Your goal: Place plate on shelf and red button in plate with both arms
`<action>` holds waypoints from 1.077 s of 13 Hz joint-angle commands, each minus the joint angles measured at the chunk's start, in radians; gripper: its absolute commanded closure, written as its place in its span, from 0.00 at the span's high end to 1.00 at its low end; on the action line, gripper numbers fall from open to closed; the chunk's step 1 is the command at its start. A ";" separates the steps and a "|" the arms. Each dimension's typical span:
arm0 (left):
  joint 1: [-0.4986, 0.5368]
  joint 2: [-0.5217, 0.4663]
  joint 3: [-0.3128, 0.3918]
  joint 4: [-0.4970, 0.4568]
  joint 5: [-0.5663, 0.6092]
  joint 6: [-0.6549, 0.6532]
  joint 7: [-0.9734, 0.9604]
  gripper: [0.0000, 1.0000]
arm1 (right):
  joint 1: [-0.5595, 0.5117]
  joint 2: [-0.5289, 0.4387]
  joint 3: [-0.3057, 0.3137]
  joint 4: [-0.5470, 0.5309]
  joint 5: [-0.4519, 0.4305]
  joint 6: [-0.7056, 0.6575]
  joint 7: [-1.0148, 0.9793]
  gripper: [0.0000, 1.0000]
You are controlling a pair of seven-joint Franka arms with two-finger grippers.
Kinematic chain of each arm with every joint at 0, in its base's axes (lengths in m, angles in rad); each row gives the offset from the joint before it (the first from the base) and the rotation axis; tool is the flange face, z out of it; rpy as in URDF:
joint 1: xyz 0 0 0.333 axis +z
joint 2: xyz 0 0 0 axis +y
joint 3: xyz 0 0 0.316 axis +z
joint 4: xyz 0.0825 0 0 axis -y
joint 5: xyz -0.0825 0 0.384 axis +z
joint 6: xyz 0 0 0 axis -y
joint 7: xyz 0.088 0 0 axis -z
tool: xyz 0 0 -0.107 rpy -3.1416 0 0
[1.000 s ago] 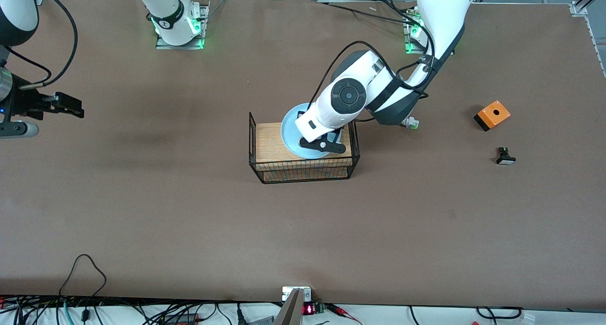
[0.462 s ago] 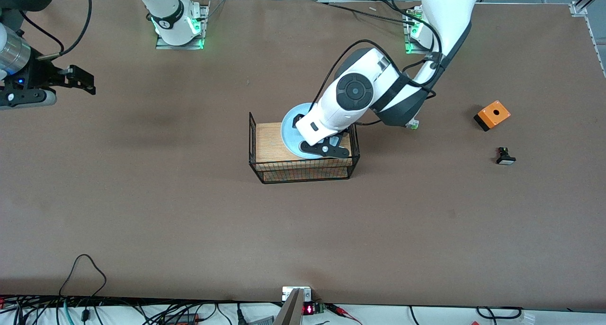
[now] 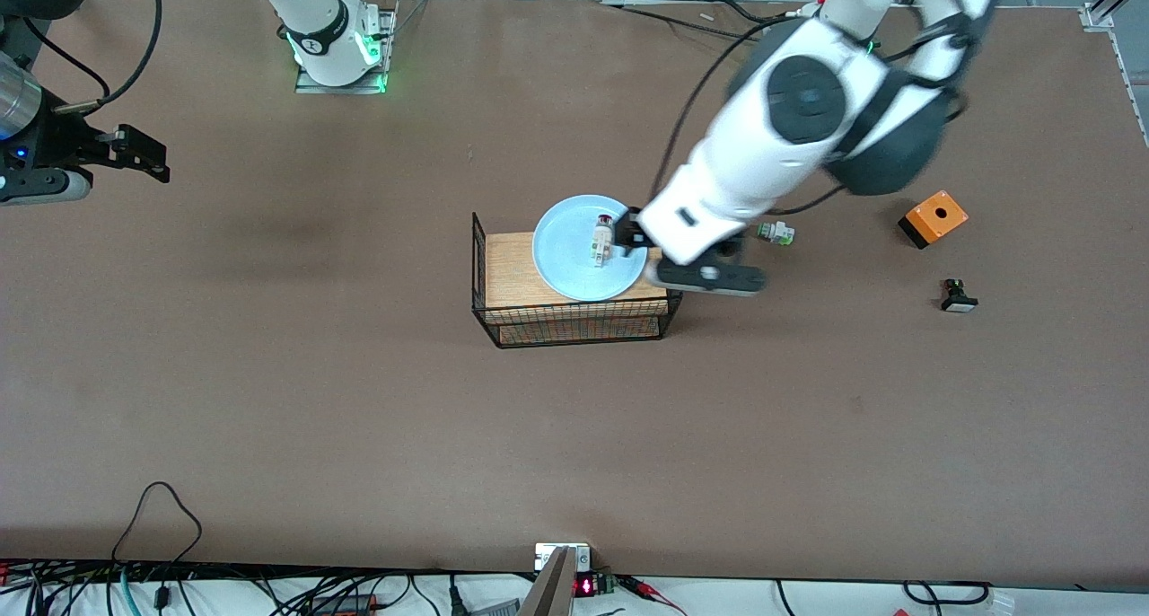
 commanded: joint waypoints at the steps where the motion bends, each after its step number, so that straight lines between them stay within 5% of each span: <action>1: 0.120 -0.032 -0.012 -0.001 0.014 -0.125 0.000 1.00 | 0.012 0.062 0.010 0.103 -0.018 -0.055 -0.003 1.00; 6: 0.248 -0.034 -0.006 0.078 0.175 -0.296 0.046 1.00 | 0.009 0.057 0.008 0.106 -0.015 -0.058 -0.002 1.00; 9: 0.355 -0.034 -0.015 0.078 0.164 -0.299 0.153 1.00 | 0.002 0.062 0.005 0.119 -0.001 -0.049 0.004 1.00; 14: 0.359 -0.093 0.032 0.036 0.098 -0.285 0.301 1.00 | 0.001 0.062 0.004 0.119 0.015 -0.043 0.004 1.00</action>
